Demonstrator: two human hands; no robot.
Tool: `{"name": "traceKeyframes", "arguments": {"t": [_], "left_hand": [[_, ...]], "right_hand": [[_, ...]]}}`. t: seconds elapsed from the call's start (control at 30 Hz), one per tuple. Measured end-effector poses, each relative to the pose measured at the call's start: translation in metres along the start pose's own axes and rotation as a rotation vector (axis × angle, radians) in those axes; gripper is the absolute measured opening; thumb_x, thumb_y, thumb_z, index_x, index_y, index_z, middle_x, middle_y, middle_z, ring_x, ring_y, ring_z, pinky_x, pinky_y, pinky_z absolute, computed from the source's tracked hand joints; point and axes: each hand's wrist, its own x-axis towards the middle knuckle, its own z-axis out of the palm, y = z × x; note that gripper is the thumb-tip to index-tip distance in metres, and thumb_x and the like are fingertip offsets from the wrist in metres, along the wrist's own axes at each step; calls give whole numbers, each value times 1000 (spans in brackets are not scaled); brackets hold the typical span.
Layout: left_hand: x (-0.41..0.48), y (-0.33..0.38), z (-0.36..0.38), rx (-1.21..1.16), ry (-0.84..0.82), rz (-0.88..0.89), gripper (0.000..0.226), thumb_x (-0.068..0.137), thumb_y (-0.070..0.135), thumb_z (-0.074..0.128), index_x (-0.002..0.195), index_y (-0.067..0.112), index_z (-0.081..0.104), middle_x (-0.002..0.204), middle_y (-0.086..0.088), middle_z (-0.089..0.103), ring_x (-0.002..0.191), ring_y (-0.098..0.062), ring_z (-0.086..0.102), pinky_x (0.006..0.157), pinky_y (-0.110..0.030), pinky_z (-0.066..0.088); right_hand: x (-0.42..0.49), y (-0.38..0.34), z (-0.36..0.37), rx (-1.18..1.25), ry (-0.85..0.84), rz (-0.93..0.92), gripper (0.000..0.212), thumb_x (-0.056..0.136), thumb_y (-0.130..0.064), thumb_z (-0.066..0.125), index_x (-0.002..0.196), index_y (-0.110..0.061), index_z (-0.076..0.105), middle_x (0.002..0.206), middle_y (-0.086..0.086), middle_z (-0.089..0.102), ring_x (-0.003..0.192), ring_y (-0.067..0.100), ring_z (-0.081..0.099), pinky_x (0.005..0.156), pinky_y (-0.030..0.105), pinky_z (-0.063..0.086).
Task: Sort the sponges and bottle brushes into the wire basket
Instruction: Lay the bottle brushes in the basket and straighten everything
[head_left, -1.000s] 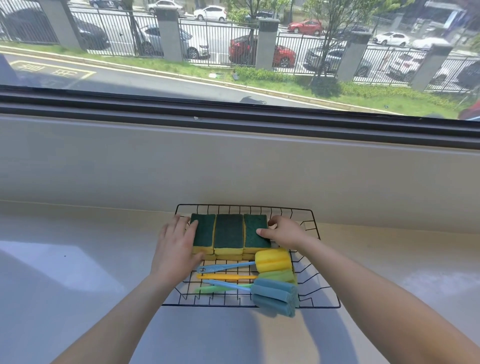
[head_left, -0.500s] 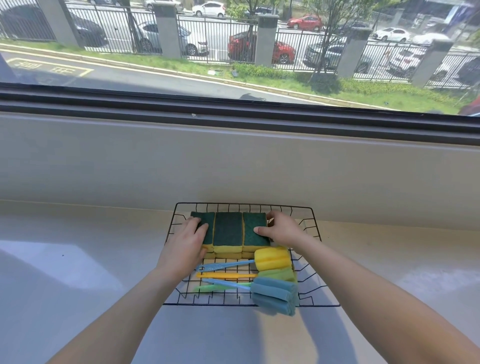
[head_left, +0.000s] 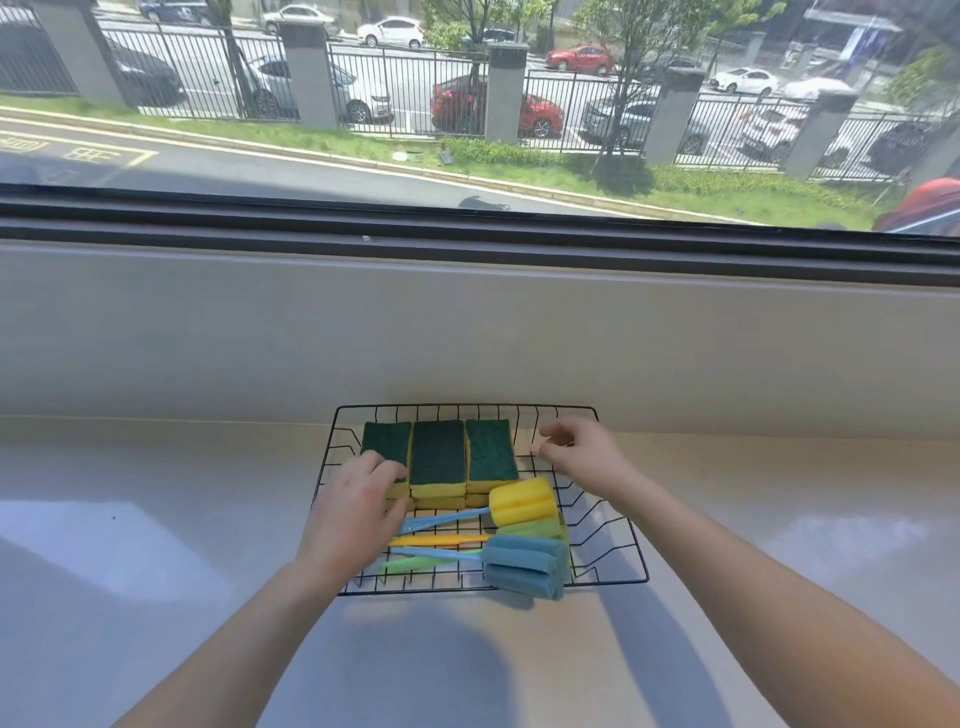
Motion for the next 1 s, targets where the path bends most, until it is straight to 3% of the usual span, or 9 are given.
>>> {"name": "traceKeyframes", "arguments": {"t": [0.07, 0.17, 0.3, 0.47, 0.57, 0.67, 0.77, 0.87, 1.0], "left_hand": [[-8, 8, 1, -75, -77, 7, 23, 90, 29, 65, 113, 26, 66, 99, 11, 59, 94, -11, 51, 81, -31, 51], [-15, 21, 8, -72, -309, 66, 37, 91, 26, 62, 128, 30, 62, 119, 11, 64, 111, -13, 51, 96, -32, 47], [-17, 30, 18, -53, -498, 23, 39, 92, 26, 59, 130, 35, 60, 128, 4, 58, 117, -18, 53, 103, -35, 44], [-9, 35, 25, -25, -501, 60, 27, 87, 36, 69, 114, 37, 70, 115, 13, 63, 108, -14, 55, 92, -32, 48], [-3, 39, 29, -36, -525, 88, 29, 84, 37, 73, 112, 35, 71, 102, 17, 59, 93, -10, 52, 80, -27, 44], [1, 42, 34, -46, -529, 116, 22, 86, 34, 71, 107, 30, 74, 98, 15, 63, 89, -10, 53, 74, -25, 40], [2, 40, 33, -138, -454, 104, 12, 90, 34, 66, 89, 25, 75, 80, 9, 63, 77, -14, 56, 64, -32, 42], [3, 35, 26, -165, -342, 68, 12, 91, 33, 65, 83, 28, 73, 73, 9, 61, 71, -10, 56, 62, -30, 45], [5, 35, 28, -33, -317, 121, 17, 93, 34, 60, 82, 25, 69, 75, 7, 58, 75, -13, 53, 64, -33, 48]], "right_hand": [[-19, 1, -9, 39, 11, -4, 25, 91, -27, 71, 114, -15, 69, 101, 1, 71, 93, 18, 65, 87, 37, 57], [-47, 5, -17, 99, 7, -35, 5, 92, -29, 71, 94, -25, 72, 88, -6, 71, 84, 15, 65, 79, 34, 56], [-79, 8, -17, 112, -21, -65, 14, 93, -33, 68, 81, -30, 73, 80, -7, 72, 79, 12, 65, 79, 42, 56], [-91, 15, -17, 100, -13, -12, 12, 93, -33, 67, 86, -26, 74, 85, -5, 73, 86, 19, 67, 84, 47, 58], [-91, 19, -18, 125, 3, 8, 11, 91, -33, 69, 83, -29, 74, 81, -7, 73, 81, 14, 65, 83, 45, 58], [-90, 23, -19, 164, 14, 23, 10, 90, -31, 70, 81, -30, 74, 80, -10, 73, 78, 10, 65, 81, 42, 58], [-89, 30, -20, 182, 26, 44, 7, 90, -29, 70, 86, -26, 75, 86, -2, 74, 78, 12, 63, 83, 44, 57], [-87, 36, -20, 167, 26, 61, 6, 91, -28, 70, 90, -25, 75, 87, -4, 74, 80, 12, 64, 84, 42, 58], [-85, 35, -17, 154, 25, 54, 7, 92, -26, 69, 92, -23, 75, 90, -4, 75, 84, 13, 66, 86, 44, 59]]}}
